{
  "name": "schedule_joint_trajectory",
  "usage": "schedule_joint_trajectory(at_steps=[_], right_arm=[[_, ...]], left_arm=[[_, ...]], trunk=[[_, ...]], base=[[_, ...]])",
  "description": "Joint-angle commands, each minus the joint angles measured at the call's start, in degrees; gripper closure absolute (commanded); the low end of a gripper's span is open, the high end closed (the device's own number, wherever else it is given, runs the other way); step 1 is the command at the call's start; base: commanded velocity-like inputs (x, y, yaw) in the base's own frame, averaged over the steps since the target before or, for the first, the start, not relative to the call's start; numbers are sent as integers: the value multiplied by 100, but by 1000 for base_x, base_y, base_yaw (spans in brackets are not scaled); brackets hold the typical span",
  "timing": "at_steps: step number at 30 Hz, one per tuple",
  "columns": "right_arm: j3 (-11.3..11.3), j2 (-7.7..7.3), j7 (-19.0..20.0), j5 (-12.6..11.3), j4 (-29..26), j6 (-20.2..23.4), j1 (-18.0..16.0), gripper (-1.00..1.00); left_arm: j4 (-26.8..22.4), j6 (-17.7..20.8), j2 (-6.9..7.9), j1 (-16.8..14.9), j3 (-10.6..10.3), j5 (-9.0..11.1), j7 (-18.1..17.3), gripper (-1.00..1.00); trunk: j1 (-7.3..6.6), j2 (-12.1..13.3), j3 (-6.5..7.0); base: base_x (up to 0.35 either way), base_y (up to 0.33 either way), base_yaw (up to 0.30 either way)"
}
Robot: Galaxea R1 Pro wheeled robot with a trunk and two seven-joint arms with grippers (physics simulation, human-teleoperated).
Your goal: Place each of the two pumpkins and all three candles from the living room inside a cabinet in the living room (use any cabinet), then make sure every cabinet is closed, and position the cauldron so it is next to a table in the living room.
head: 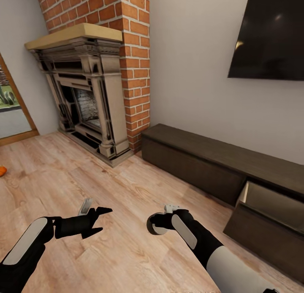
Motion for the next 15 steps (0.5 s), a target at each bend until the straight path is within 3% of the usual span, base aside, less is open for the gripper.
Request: schedule_joint_trajectory(at_steps=[1, 9, 15], right_arm=[[18, -1, -57, -62, -6, 4, -7, 100], [18, 7, -57, -54, 4, 8, -7, 100], [18, 6, -54, -55, 12, 8, -7, 100]], left_arm=[[-6, -2, 5, -1, -5, 61, 54, -100], [-6, -2, 5, -1, -5, 61, 60, -100], [-6, -2, -3, -1, -5, 56, 63, -100]], trunk=[[-1, -3, -5], [-1, -3, -5], [-1, -3, -13]], base=[[0, 0, -274], [-7, 0, -274], [-114, -2, -274]])
